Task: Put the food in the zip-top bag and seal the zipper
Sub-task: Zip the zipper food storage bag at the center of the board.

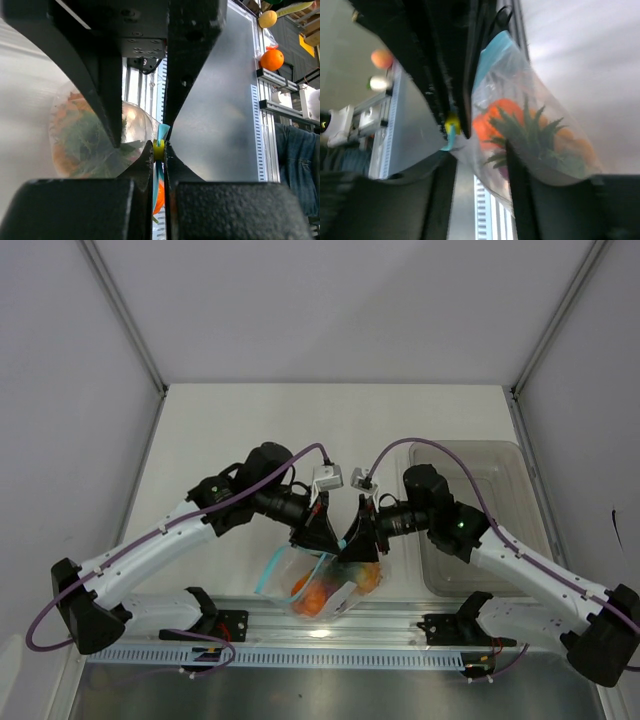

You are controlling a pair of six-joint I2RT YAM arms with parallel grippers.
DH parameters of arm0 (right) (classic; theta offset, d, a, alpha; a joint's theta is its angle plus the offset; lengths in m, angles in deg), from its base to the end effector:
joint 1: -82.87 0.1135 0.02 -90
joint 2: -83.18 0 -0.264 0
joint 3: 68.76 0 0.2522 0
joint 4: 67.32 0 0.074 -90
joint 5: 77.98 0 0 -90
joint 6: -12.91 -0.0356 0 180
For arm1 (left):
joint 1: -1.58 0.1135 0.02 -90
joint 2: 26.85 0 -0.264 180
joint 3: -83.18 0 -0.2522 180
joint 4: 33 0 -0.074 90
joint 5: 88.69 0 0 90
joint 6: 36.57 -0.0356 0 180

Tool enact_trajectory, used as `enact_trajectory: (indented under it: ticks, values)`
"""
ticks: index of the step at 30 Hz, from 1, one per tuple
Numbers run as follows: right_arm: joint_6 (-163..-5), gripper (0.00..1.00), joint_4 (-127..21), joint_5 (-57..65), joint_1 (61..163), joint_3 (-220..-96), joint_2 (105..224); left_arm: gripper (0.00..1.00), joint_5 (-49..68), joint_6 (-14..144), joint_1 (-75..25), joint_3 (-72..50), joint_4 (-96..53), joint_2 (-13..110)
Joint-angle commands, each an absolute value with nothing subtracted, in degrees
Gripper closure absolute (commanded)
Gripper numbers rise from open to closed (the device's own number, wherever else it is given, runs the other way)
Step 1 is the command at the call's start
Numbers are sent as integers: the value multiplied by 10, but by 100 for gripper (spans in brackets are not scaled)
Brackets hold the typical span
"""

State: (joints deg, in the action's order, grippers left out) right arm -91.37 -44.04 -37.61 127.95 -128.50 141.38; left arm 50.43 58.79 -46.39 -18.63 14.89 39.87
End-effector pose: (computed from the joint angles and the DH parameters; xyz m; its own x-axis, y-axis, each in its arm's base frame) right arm 0.1384 0.1772 0.3087 -0.4899 -0.2650 -0.8306 -0.8642 0.0223 0.5026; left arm 0.1414 -0.1971 0.3484 -0.4792 0.4404 -0.7592 0.8524 0.0275 -0.5221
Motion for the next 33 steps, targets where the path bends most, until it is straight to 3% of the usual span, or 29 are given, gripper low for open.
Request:
enact_trajectory:
  ticks: [1, 2, 3, 9, 12, 13, 16, 20, 25, 33]
  values:
    - [-843, 58, -378, -448, 1287, -1357, 1431, 99, 529, 568, -461, -154, 153, 403]
    - [-828, 70, -368, -453, 1287, -1364, 1436, 99, 528, 566, -461, -154, 155, 404]
    - [-821, 74, -351, -456, 1288, -1369, 1447, 99, 527, 565, -461, -153, 157, 406]
    - [-802, 72, -330, -464, 1290, -1377, 1447, 99, 514, 572, -461, -149, 158, 415]
    - [-799, 80, -327, -475, 1290, -1377, 1447, 99, 516, 576, -461, -144, 158, 418]
    - [-798, 88, -325, -479, 1291, -1379, 1450, 99, 518, 576, -461, -142, 157, 420]
    - [-788, 100, -314, -485, 1291, -1386, 1455, 99, 518, 576, -461, -141, 161, 421]
    - [-794, 100, -325, -511, 1293, -1388, 1460, 98, 516, 576, -461, -141, 164, 421]
    - [-847, 100, -402, -406, 1301, -1359, 1419, 90, 490, 576, -461, -147, 177, 423]
    - [-985, 100, -516, -269, 1285, -1299, 1350, 97, 456, 574, -461, -178, 179, 415]
